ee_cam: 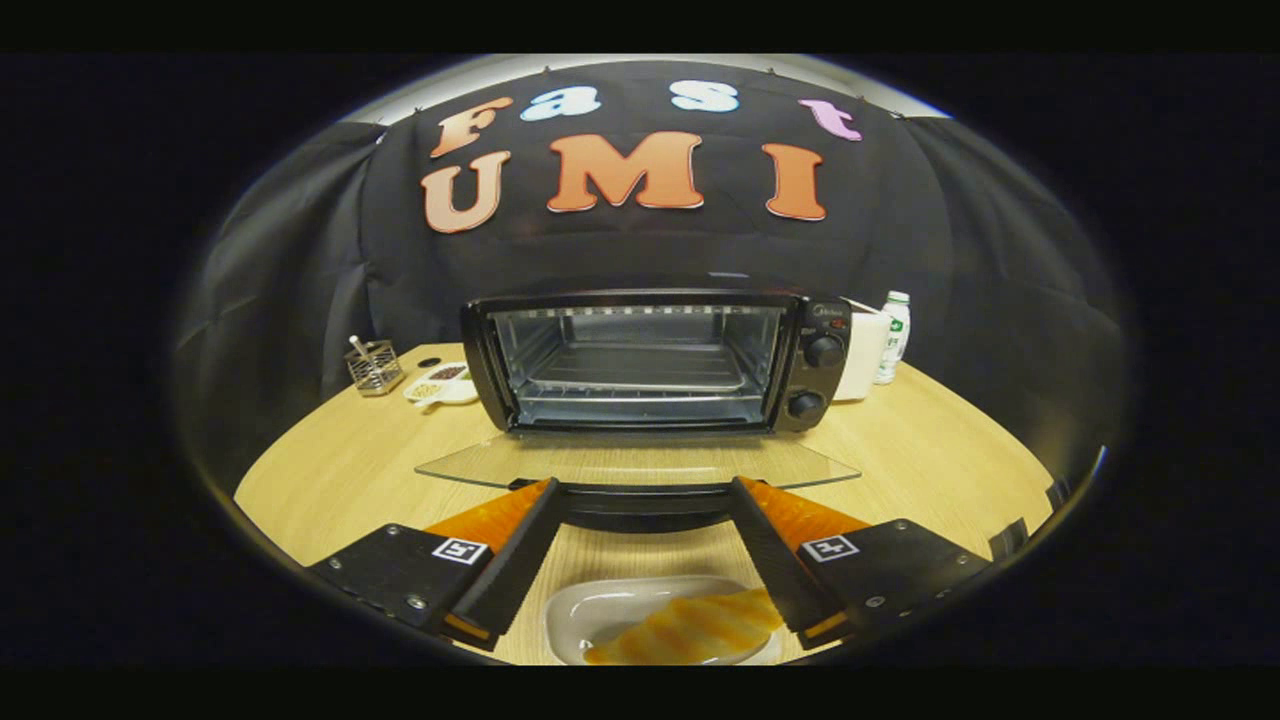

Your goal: Open the toaster oven, put the food inside, and close the toaster oven door.

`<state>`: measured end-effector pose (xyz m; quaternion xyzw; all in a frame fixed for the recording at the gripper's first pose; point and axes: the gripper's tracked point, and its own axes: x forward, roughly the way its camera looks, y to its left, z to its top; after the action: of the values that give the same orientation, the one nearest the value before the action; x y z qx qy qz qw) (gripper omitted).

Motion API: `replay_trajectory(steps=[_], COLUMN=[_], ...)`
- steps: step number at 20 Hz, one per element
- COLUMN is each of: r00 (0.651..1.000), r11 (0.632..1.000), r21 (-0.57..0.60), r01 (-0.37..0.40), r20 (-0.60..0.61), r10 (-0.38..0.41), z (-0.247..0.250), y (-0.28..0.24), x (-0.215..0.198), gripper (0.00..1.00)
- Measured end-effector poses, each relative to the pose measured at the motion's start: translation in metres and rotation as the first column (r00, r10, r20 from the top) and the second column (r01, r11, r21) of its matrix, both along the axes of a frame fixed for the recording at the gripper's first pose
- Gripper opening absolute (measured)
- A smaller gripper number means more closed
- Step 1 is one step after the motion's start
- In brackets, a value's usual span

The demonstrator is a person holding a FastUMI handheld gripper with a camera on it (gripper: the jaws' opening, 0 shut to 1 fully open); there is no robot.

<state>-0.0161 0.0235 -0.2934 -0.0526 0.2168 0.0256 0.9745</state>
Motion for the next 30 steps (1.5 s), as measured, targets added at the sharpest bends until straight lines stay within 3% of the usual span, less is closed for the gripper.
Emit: replay_trajectory(steps=[7,16,20,24,30], r00=[0.998,0.979,0.988,0.988,0.956], r11=[1.0,1.0,0.997,0.987,0.955], r21=[0.004,-0.008,0.051,0.055,0.035], r01=[0.023,0.026,0.055,0.15,0.293], r20=[-0.05,-0.204,-0.149,-0.042,-0.011], r10=[-0.023,-0.027,-0.047,-0.147,-0.293], z=[-0.021,-0.062,-0.035,0.002,-0.011], y=[-0.013,-0.015,-0.012,-0.026,-0.041], x=[-0.007,-0.014,-0.019,-0.039,-0.084], gripper=[0.98,0.99,0.99,0.99,0.99])
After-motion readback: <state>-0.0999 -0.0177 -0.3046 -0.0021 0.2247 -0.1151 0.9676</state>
